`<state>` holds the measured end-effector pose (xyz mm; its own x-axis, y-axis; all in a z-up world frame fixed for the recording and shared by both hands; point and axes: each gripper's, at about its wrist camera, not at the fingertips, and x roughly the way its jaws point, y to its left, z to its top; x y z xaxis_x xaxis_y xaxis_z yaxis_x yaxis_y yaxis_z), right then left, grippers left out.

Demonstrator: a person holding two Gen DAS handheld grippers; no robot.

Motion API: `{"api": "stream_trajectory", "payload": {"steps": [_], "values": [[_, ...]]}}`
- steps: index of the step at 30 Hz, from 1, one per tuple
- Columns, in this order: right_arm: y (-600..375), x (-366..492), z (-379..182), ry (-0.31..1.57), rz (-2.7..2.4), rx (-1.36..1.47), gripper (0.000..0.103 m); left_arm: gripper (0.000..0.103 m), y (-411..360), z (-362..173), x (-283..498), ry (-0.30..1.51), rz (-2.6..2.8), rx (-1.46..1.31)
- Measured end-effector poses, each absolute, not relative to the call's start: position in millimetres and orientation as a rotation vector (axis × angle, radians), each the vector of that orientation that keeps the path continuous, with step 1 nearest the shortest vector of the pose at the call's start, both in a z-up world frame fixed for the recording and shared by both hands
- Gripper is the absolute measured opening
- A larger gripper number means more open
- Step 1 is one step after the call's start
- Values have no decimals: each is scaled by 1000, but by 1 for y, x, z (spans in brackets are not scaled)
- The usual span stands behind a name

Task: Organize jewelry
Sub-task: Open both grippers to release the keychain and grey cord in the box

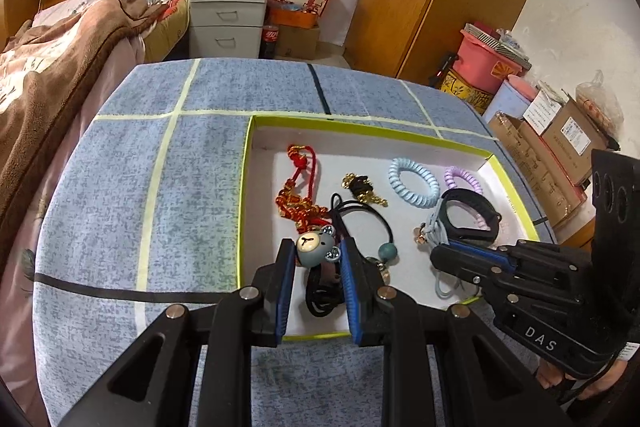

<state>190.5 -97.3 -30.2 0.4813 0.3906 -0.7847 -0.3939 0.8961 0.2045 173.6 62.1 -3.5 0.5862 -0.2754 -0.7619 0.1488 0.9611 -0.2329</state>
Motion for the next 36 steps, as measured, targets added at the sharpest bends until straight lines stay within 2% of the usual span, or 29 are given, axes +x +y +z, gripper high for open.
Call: {"api": "stream_trajectory", "payload": {"steps": [9, 13, 17, 25, 28, 36], "values": [[-92, 191, -33, 957, 449, -60, 6, 25, 62, -7, 174, 925, -241, -150], [-95, 191, -34, 957, 443, -58, 8, 32, 62, -7, 174, 925, -235, -145], [-96, 189, -30, 940, 436, -59, 19, 37, 60, -6, 172, 922, -242, -146], [-100, 182, -21, 916, 439, -56, 20, 46, 56, -1, 167, 914, -242, -126], [-102, 179, -18, 907, 430, -55, 20, 52, 55, 2, 163, 907, -232, -120], [-107, 162, -5, 871, 425, -38, 20, 57, 54, 13, 148, 877, -206, -116]]}}
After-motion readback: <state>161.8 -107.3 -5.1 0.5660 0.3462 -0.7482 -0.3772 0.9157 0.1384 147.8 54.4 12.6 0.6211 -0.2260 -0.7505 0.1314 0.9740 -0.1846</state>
